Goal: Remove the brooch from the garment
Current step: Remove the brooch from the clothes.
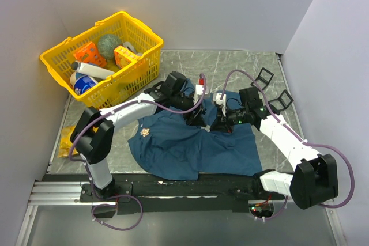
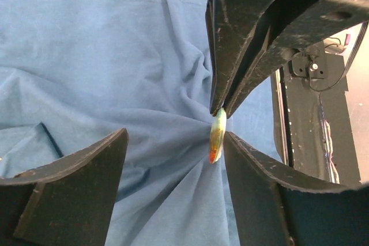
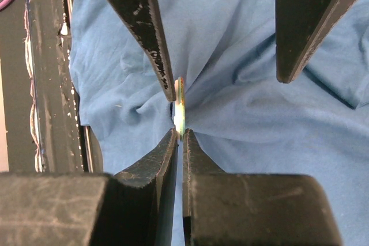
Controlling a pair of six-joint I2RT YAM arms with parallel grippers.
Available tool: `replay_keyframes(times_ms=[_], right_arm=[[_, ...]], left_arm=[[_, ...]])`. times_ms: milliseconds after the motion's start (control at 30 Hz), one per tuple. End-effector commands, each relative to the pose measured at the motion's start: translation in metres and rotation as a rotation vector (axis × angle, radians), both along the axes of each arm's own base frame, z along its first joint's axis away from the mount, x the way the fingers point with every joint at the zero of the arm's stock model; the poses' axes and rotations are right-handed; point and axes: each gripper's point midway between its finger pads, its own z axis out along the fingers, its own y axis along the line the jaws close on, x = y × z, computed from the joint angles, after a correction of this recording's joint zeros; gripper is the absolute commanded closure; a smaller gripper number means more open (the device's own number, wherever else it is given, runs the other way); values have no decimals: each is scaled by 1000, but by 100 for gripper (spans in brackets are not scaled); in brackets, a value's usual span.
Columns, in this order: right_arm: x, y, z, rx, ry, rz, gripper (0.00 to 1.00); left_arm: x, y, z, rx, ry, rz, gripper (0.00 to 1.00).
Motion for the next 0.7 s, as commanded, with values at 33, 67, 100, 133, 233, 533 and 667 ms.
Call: replay_keyframes(times_ms=[33, 67, 100, 133, 233, 533, 667], right_arm=[[-1, 2, 7, 36, -29, 17, 100], [-1, 2, 6, 34, -28, 17, 100], [-1, 3, 6, 34, -28, 18, 100], [0, 2, 6, 34, -29, 17, 100], [1, 2, 6, 29, -32, 12, 100], [2, 1, 5, 26, -38, 6, 100], [0, 2, 7, 35, -36, 13, 100]], left_arm=[[-1, -9, 9, -28, -22, -24, 31], [-1, -9, 9, -27, -25, -26, 33], [-2, -9, 8, -25, -21, -28, 36], [-3, -9, 9, -26, -20, -35, 37], [-8, -8, 9, -29, -11, -61, 39], [-22, -6, 7, -34, 9, -137, 39], [-25, -8, 6, -35, 17, -151, 40]])
